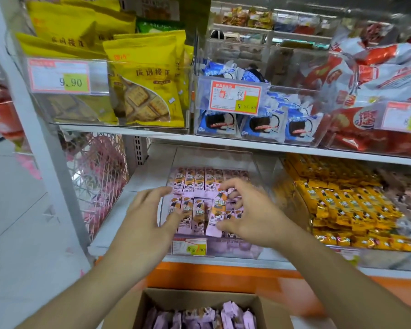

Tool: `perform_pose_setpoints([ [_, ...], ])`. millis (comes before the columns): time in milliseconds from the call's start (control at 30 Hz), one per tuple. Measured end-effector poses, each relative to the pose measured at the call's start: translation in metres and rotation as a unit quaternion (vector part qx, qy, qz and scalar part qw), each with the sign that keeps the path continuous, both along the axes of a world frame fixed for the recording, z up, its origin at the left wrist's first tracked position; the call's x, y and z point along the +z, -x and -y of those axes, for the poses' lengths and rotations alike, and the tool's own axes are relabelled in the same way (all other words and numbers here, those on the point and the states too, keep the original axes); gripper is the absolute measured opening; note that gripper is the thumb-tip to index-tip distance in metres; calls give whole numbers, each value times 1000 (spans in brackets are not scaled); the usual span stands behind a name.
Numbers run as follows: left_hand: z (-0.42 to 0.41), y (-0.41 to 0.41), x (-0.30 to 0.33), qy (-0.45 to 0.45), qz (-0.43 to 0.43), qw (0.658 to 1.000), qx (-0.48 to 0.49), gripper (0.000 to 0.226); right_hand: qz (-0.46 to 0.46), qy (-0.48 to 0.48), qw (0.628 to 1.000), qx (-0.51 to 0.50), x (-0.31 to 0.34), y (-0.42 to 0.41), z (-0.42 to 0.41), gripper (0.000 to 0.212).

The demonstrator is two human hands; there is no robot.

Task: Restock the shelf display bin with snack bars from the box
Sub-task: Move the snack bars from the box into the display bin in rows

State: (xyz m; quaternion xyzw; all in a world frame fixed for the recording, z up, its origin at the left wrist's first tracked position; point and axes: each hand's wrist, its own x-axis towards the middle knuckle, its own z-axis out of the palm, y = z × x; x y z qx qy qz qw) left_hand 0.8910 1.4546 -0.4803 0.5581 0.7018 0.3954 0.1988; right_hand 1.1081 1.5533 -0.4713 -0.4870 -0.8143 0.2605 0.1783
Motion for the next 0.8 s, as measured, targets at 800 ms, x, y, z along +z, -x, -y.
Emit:
perform_pose_setpoints([
  [800,32,36,-32,108,0,994,-24,43,-37,-37,997,58,-2,-6,18,41],
])
